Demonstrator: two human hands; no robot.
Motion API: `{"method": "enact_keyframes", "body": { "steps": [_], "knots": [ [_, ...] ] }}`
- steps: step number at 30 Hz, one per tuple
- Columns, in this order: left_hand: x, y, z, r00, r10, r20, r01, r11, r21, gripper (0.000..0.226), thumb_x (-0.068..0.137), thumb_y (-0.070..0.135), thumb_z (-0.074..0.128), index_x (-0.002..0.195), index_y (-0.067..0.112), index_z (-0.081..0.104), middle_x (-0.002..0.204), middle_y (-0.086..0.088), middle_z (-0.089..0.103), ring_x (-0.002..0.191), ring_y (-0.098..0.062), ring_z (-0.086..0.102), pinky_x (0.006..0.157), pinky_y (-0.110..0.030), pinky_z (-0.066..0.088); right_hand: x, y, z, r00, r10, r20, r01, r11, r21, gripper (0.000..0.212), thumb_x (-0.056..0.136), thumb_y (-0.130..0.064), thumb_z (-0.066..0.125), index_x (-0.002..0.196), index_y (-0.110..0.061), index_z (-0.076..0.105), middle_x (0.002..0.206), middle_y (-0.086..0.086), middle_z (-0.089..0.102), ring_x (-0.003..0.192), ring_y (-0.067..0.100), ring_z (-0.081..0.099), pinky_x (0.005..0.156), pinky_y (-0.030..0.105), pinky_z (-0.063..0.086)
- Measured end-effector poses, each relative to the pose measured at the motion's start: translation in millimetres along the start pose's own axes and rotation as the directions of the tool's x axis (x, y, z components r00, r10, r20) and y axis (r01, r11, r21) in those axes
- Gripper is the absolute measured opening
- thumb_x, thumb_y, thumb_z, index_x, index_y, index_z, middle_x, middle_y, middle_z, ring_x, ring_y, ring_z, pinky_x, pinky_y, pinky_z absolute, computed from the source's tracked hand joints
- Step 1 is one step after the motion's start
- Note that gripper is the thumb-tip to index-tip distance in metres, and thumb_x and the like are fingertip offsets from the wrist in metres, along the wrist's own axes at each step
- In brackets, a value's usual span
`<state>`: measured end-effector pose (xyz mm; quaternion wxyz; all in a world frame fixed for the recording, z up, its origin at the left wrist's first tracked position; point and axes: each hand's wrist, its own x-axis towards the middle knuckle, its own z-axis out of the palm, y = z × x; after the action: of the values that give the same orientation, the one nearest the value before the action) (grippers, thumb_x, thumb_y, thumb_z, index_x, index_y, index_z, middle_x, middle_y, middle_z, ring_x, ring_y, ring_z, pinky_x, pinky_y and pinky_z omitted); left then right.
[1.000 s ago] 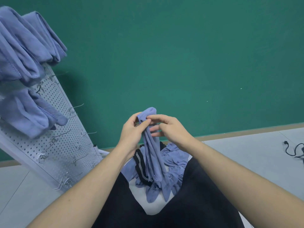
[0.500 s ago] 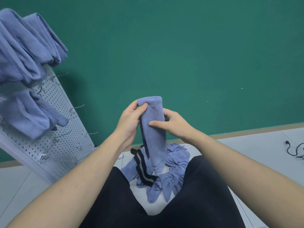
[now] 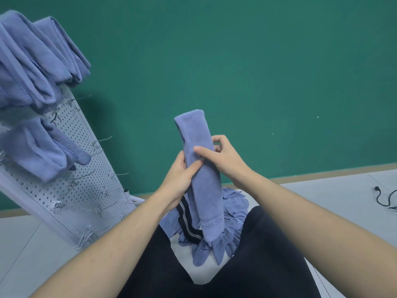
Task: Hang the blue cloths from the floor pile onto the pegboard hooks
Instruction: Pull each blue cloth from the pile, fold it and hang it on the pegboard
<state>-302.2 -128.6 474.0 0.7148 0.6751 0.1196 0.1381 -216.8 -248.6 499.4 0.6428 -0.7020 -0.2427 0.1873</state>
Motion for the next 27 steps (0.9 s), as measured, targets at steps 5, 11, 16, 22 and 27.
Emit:
{"method": "enact_keyframes", "body": {
  "steps": [5, 11, 16, 22, 27],
  "knots": [
    [13.4, 12.2, -12.6, 0.974, -0.082, -0.209, 0.054, 0.989, -0.135, 0.031, 0.099, 0.026, 0.062, 0.127, 0.017, 0.054, 0.118, 0.0, 0.072, 0.101, -0.013, 0.072, 0.08, -0.031, 0.055, 4.1, 25.8, -0.9, 0.962, 0.162, 0.22, -0.152, 0.986, -0.061, 0.045, 0.083, -0.05, 0.076, 0.117, -0.023, 0.066, 0.109, -0.008, 0.076, 0.1, 0.009, 0.072, 0.091, 0.033, 0.056],
    [22.6, 18.0, -32.9, 0.952, -0.137, -0.275, 0.085, 0.978, -0.191, 0.02, 0.093, 0.02, 0.068, 0.111, 0.016, 0.06, 0.11, -0.003, 0.075, 0.097, -0.017, 0.072, 0.082, -0.035, 0.055, 20.9, 30.3, 8.1, 0.986, 0.083, 0.146, -0.085, 0.996, 0.004, 0.019, 0.096, -0.029, 0.066, 0.11, -0.018, 0.07, 0.106, -0.003, 0.076, 0.096, 0.01, 0.071, 0.08, 0.025, 0.053],
    [22.5, 17.6, -52.6, 0.904, -0.256, -0.342, 0.225, 0.966, -0.128, 0.033, 0.087, 0.03, 0.076, 0.095, 0.019, 0.046, 0.095, 0.0, 0.064, 0.079, -0.017, 0.061, 0.074, -0.032, 0.049, 39.9, 16.1, 2.8, 0.972, 0.052, 0.229, -0.041, 0.998, -0.055, 0.011, 0.095, -0.023, 0.065, 0.102, -0.019, 0.073, 0.105, -0.002, 0.076, 0.095, 0.013, 0.069, 0.09, 0.034, 0.054],
    [23.3, 45.4, -77.5, 0.948, 0.201, -0.246, -0.07, 0.886, 0.458, 0.048, 0.082, 0.034, 0.081, 0.118, 0.029, 0.05, 0.131, 0.016, 0.053, 0.124, 0.001, 0.046, 0.099, -0.018, 0.034, 61.5, -15.4, -5.8, 0.831, 0.073, 0.552, 0.065, 0.972, -0.227, 0.031, 0.084, -0.033, 0.067, 0.106, -0.011, 0.07, 0.101, 0.004, 0.073, 0.091, 0.016, 0.066, 0.09, 0.04, 0.05],
    [33.3, 83.2, -77.3, 0.98, -0.054, 0.194, -0.102, 0.696, 0.711, 0.053, 0.08, 0.045, 0.081, 0.127, 0.038, 0.058, 0.124, 0.026, 0.062, 0.116, 0.011, 0.054, 0.098, -0.015, 0.041, 72.1, -39.4, -5.2, 0.735, 0.05, 0.677, 0.16, 0.956, -0.244, 0.024, 0.086, -0.028, 0.066, 0.103, -0.011, 0.067, 0.095, 0.004, 0.07, 0.087, 0.011, 0.064, 0.081, 0.03, 0.05]
  ]
}}
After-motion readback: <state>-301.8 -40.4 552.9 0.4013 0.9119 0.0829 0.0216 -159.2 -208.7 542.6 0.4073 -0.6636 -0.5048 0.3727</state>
